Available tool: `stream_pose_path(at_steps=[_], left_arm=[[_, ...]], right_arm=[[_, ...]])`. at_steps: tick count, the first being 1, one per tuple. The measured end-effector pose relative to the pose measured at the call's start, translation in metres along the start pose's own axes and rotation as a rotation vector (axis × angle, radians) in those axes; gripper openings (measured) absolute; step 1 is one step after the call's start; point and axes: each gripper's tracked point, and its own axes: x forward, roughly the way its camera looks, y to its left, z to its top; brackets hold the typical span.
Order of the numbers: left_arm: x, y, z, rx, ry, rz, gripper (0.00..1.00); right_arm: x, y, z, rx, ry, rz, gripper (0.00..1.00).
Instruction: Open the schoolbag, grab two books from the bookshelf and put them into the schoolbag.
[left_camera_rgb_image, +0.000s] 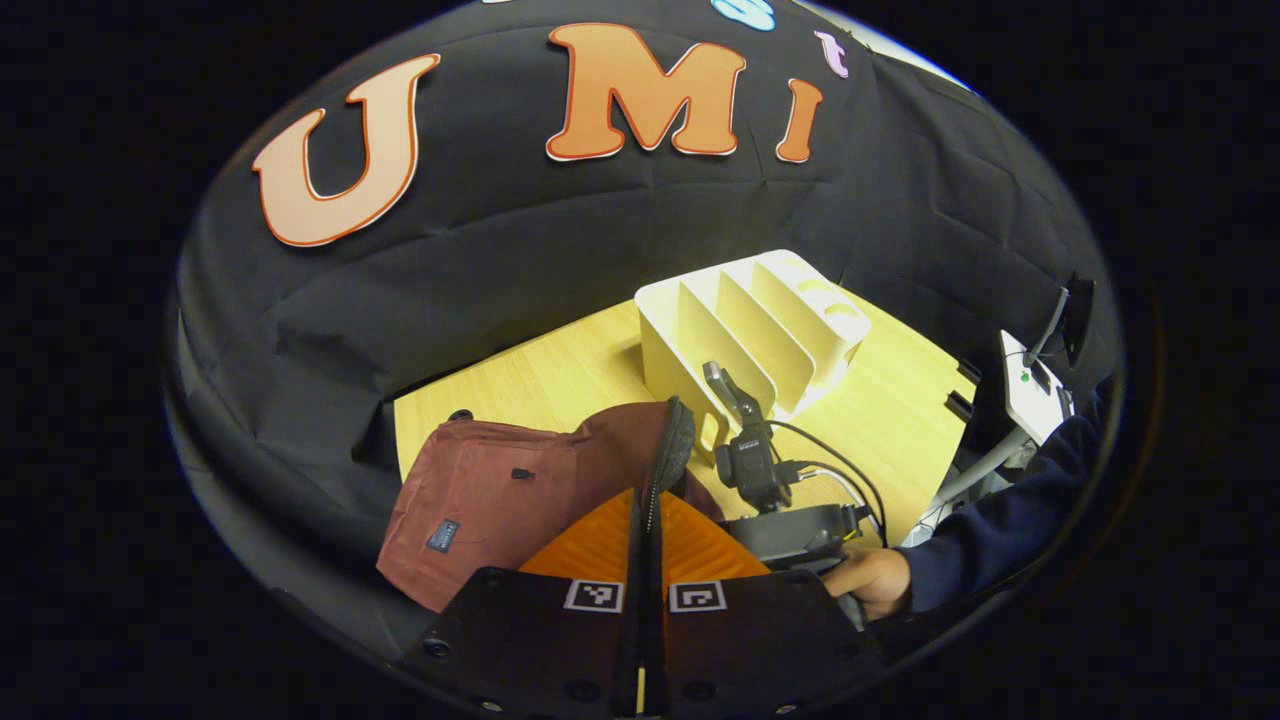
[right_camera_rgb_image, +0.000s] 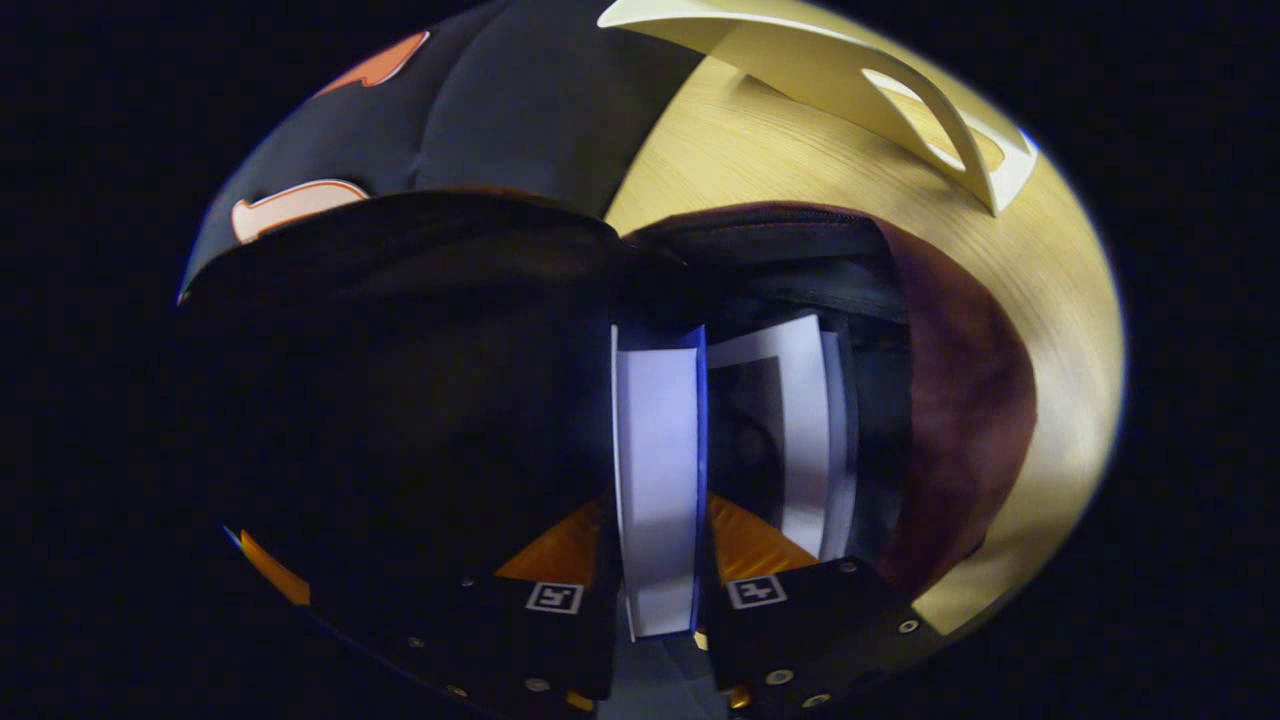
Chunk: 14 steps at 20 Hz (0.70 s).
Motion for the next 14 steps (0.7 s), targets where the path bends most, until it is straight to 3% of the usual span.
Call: stream_pose_path(at_steps=[1, 2, 3, 4, 5, 7, 14], left_arm=[[0.001, 0.004, -0.002, -0.007, 0.004, 0.014, 0.03], [0.003, 0.005, -0.004, -0.013, 0.004, 0.017, 0.03], [0.004, 0.005, -0.004, -0.012, 0.001, 0.02, 0.03], [0.005, 0.006, -0.004, -0.009, -0.003, 0.026, 0.03], [0.007, 0.005, -0.005, -0.009, -0.006, 0.027, 0.04], [0.013, -0.001, -0.01, -0.01, 0.002, 0.028, 0.06], [0.035, -0.048, -0.032, -0.027, 0.017, 0.002, 0.17]], right_arm=[[-0.006, -0.004, 0.0, -0.003, 0.017, -0.021, 0.49], [-0.016, -0.001, 0.001, -0.008, 0.016, -0.022, 0.55], [-0.026, -0.002, 0.007, -0.02, 0.007, -0.034, 0.54], [-0.035, -0.001, 0.015, -0.049, -0.012, -0.043, 0.63], [-0.044, -0.006, 0.025, -0.088, -0.04, -0.062, 0.91], [-0.068, -0.016, 0.056, -0.14, -0.113, -0.094, 0.96], [-0.159, -0.034, 0.143, -0.2, -0.351, -0.133, 0.97]])
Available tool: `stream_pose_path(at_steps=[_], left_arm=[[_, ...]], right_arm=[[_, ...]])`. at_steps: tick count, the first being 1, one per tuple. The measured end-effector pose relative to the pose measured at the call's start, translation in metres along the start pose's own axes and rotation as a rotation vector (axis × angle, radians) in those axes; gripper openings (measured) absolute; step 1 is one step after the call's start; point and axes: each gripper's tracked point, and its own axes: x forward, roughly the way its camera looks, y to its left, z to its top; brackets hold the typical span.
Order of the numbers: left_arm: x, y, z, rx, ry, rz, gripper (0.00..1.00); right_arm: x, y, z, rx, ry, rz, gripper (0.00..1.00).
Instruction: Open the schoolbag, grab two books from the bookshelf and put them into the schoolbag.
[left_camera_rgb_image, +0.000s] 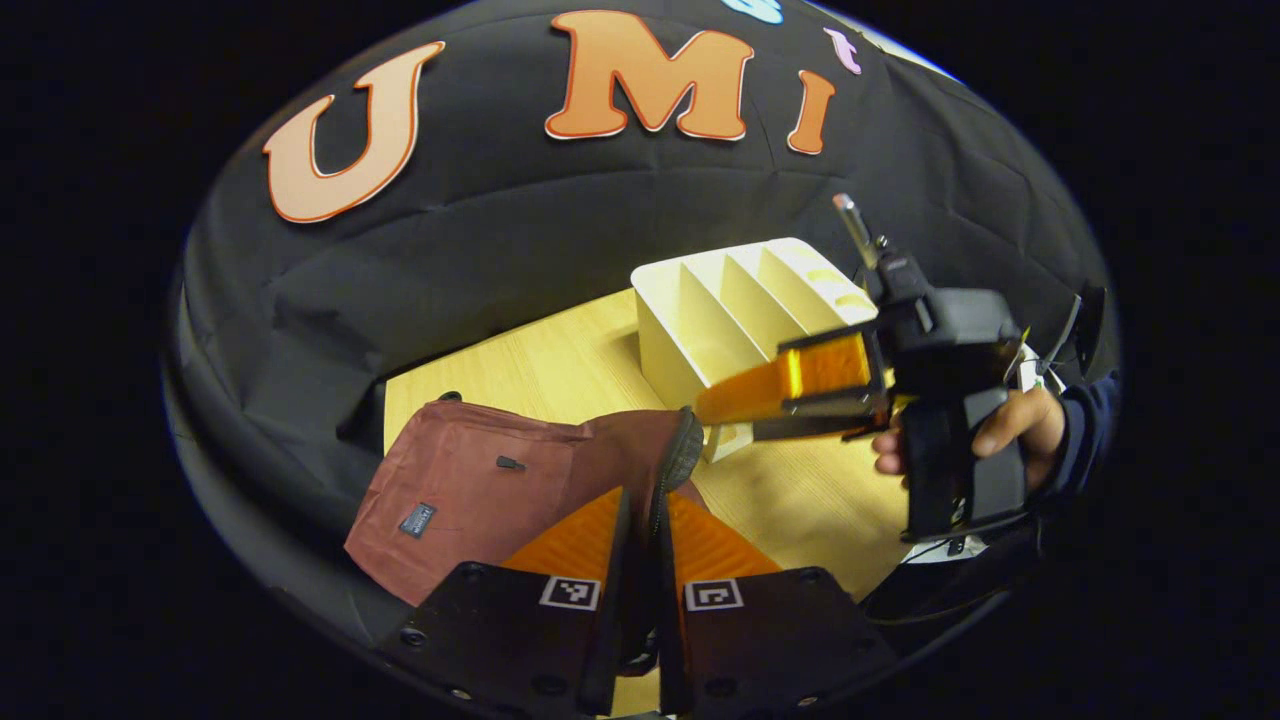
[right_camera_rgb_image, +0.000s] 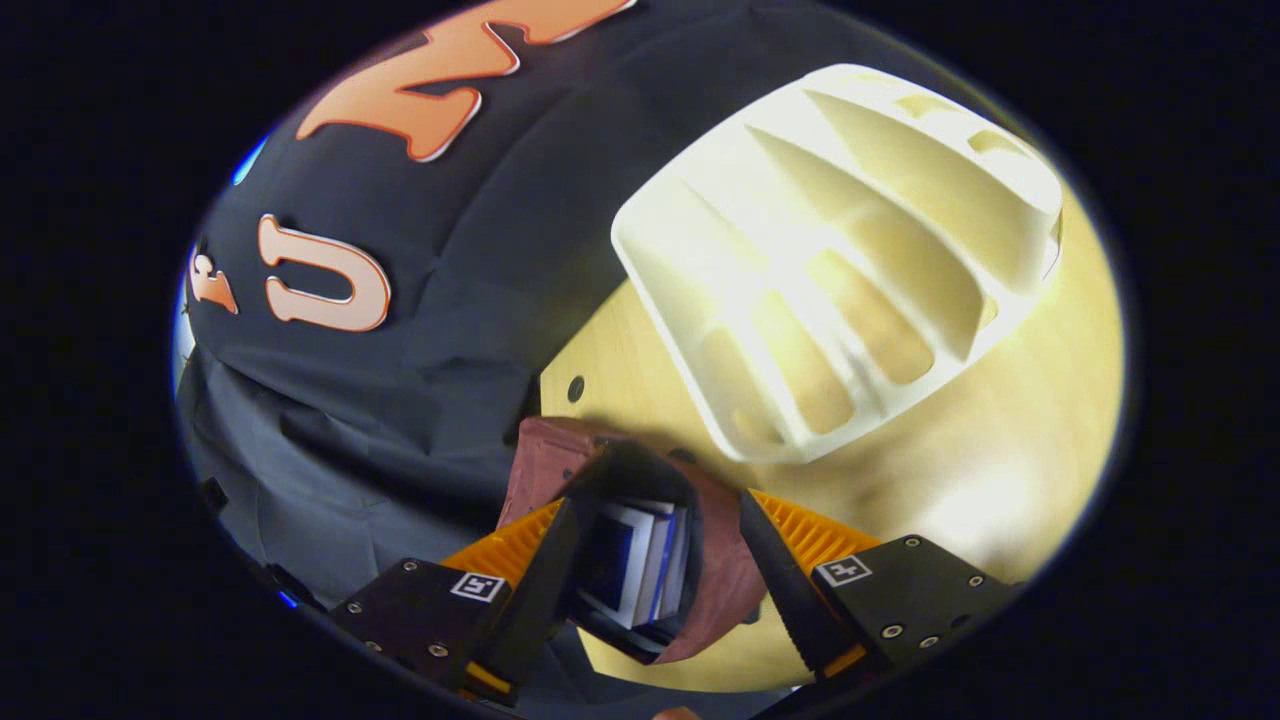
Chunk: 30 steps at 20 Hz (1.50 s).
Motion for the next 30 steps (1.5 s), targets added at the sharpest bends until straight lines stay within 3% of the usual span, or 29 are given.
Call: stream_pose_path(at_steps=[2, 7, 10, 13, 20, 30], left_arm=[[0.01, -0.021, -0.004, -0.01, 0.006, -0.026, 0.24], [0.02, -0.068, 0.007, -0.044, -0.023, -0.079, 1.0], [0.019, -0.095, 0.024, -0.024, -0.07, -0.085, 0.99], [0.018, -0.116, 0.044, 0.018, -0.135, -0.044, 0.98], [0.003, -0.147, 0.108, -0.043, -0.333, 0.064, 0.99], [-0.025, -0.142, 0.178, -0.112, -0.547, 0.312, 0.97]], right_arm=[[-0.011, -0.017, 0.01, -0.033, -0.008, -0.037, 0.96], [-0.041, -0.031, 0.055, 0.003, -0.111, -0.017, 0.97], [-0.064, -0.03, 0.088, 0.05, -0.193, 0.032, 0.97], [-0.092, -0.032, 0.125, 0.081, -0.287, 0.057, 0.97], [-0.159, -0.039, 0.179, -0.186, -0.5, 0.013, 0.96], [-0.229, -0.049, 0.212, -0.603, -0.703, -0.117, 0.97]])
